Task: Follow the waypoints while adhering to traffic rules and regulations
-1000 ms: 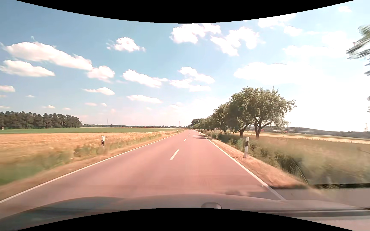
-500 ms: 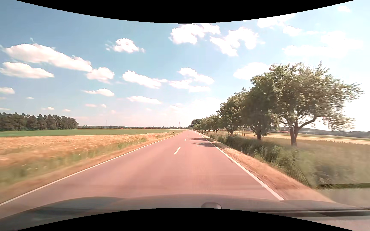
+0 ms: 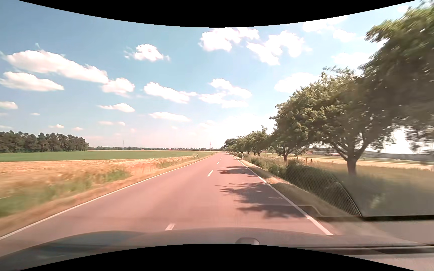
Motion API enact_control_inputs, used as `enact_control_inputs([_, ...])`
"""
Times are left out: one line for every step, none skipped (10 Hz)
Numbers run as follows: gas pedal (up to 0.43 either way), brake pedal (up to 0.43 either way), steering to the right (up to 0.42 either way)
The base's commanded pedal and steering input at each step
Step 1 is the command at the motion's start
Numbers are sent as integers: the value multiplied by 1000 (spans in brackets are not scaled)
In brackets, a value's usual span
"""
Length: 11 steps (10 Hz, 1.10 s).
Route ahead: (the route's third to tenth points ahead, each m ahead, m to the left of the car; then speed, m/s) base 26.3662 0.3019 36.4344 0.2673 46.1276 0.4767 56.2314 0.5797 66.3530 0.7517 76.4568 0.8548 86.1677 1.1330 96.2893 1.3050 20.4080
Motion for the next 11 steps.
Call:
enact_control_inputs([197, 0, -2])
enact_control_inputs([197, 0, -2])
enact_control_inputs([197, 0, -2])
enact_control_inputs([197, 0, -2])
enact_control_inputs([197, 0, -2])
enact_control_inputs([197, 0, -3])
enact_control_inputs([197, 0, -3])
enact_control_inputs([197, 0, -2])
enact_control_inputs([197, 0, -3])
enact_control_inputs([197, 0, -3])
enact_control_inputs([197, 0, -3])
